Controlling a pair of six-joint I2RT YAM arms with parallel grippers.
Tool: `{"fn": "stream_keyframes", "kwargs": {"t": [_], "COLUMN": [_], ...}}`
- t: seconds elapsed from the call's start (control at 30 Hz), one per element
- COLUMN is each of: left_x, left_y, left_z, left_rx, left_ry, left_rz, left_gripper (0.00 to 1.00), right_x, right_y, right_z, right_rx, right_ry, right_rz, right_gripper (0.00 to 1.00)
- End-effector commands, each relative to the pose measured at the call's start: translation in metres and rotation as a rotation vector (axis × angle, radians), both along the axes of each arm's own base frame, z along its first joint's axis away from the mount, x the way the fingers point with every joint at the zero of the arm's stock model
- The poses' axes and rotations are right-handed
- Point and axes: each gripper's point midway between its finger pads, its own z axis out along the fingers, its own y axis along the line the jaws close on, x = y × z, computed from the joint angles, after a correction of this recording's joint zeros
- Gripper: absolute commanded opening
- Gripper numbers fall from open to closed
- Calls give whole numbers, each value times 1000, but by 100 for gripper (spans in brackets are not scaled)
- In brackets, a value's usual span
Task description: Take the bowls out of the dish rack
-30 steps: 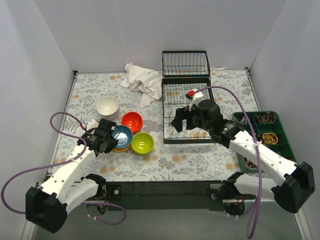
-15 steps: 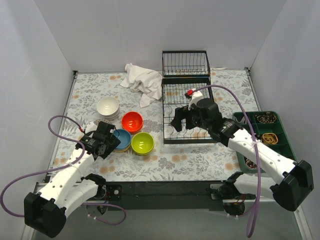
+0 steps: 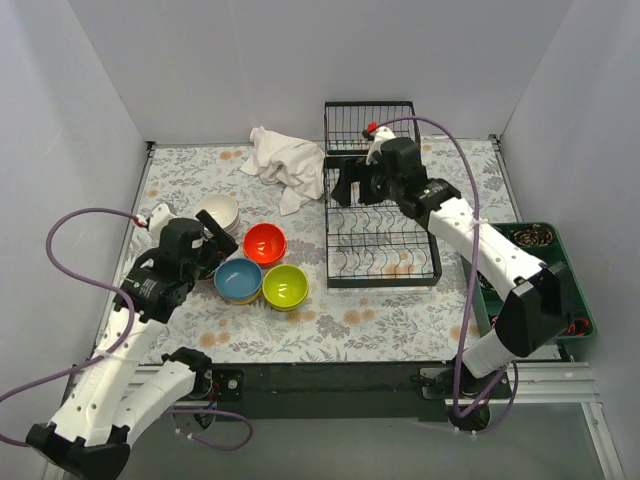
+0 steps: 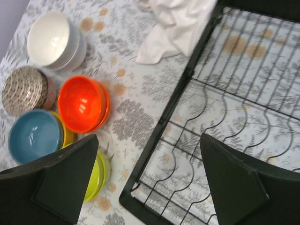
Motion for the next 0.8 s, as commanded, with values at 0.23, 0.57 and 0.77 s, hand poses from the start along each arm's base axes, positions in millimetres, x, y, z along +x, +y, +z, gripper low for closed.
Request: {"fn": "stream_keyframes", "kwargs": {"t": [0.23,0.57,0.77], "left_x": [-33,-62,-80], "left_y": [27,50,60], "left_z": [101,128,130], "left_rx": [114,191,186], "left_ry": [-325,-465,-498], "left_rz": [-100,-101,-82], "left_gripper": [98,98,98], "right_x": [47,-66,-137], "right_y": [-186,-274,-279], "right_z": [67,106,114], "right_rx": [-16,-186,-131], "right_ry": [-123,-360,-506], "right_rz": [-521,-693,-658], "right_gripper": [99,99,99]}}
